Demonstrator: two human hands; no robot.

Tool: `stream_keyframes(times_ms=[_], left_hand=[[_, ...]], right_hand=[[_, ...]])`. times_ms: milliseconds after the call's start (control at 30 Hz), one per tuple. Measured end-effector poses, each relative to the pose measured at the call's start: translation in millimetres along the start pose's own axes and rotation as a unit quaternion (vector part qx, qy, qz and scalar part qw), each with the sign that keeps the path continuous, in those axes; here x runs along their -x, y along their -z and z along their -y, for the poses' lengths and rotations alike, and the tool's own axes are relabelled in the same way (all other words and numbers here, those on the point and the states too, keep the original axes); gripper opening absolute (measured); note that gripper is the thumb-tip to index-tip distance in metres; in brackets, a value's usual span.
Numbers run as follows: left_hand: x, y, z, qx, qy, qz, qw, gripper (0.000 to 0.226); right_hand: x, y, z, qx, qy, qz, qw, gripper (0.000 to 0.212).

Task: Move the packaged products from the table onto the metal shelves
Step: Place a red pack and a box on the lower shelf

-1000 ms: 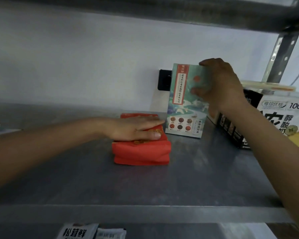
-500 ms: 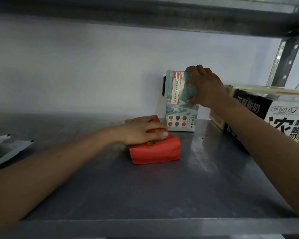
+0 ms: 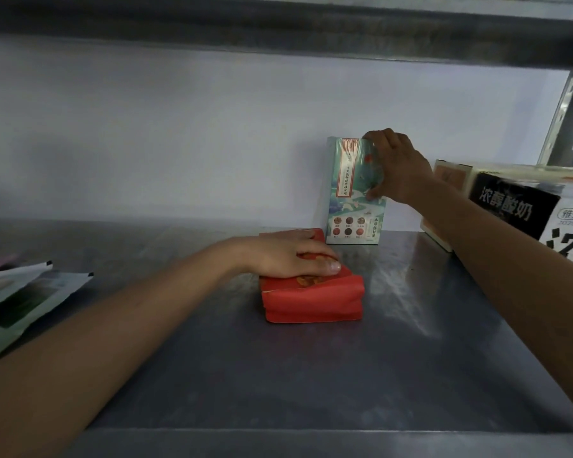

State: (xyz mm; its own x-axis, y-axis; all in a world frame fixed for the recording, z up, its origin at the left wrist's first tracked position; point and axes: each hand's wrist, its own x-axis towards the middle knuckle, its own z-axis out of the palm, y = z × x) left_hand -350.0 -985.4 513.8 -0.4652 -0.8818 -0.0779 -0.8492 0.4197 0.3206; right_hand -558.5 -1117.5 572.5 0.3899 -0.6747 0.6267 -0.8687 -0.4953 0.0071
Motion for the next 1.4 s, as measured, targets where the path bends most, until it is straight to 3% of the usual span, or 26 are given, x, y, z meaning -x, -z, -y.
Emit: stream_keyframes(times_ms=[233, 433, 633, 800, 867, 967, 1133, 1300, 1400], left_hand=[[1, -1, 2, 0.012, 0.002, 0.001, 1.0, 0.055], [3, -2, 8, 0.025, -0.006, -0.007, 1.0, 0.072], [3, -4, 9, 0.037, -0.014, -0.02, 0.999, 0.061], [6, -6, 19, 0.162, -0.027, -0.053, 0.985, 0.069], [10, -2, 18, 0.184, -0.018, -0.091, 0.978, 0.062], [28, 19, 12, 0.116, 0.0, -0.2, 0.973, 0.056], [94, 20, -36, -0.111, 0.0, -0.311, 0.944, 0.048], [128, -70, -90, -0.032, -0.169, -0.355, 0.919, 0.045], [128, -135, -111, -0.002, -0.3, -0.359, 0.884, 0.043]], right_hand=[[-5, -4, -3, 0.043, 0.011, -0.001, 0.999, 0.095], [-4, -4, -2, 0.046, 0.001, 0.006, 0.999, 0.095], [1, -2, 3, 0.036, -0.017, 0.018, 0.999, 0.098], [4, 3, 7, 0.042, -0.033, 0.04, 0.998, 0.103], [8, 8, 7, 0.051, -0.042, 0.055, 0.996, 0.108], [17, 23, 12, 0.07, -0.048, 0.058, 0.995, 0.105], [68, 60, 34, 0.081, -0.061, 0.058, 0.993, 0.077], [186, 78, 65, 0.045, -0.037, -0.028, 0.998, 0.068], [278, 90, 88, 0.059, -0.145, -0.054, 0.986, 0.06]])
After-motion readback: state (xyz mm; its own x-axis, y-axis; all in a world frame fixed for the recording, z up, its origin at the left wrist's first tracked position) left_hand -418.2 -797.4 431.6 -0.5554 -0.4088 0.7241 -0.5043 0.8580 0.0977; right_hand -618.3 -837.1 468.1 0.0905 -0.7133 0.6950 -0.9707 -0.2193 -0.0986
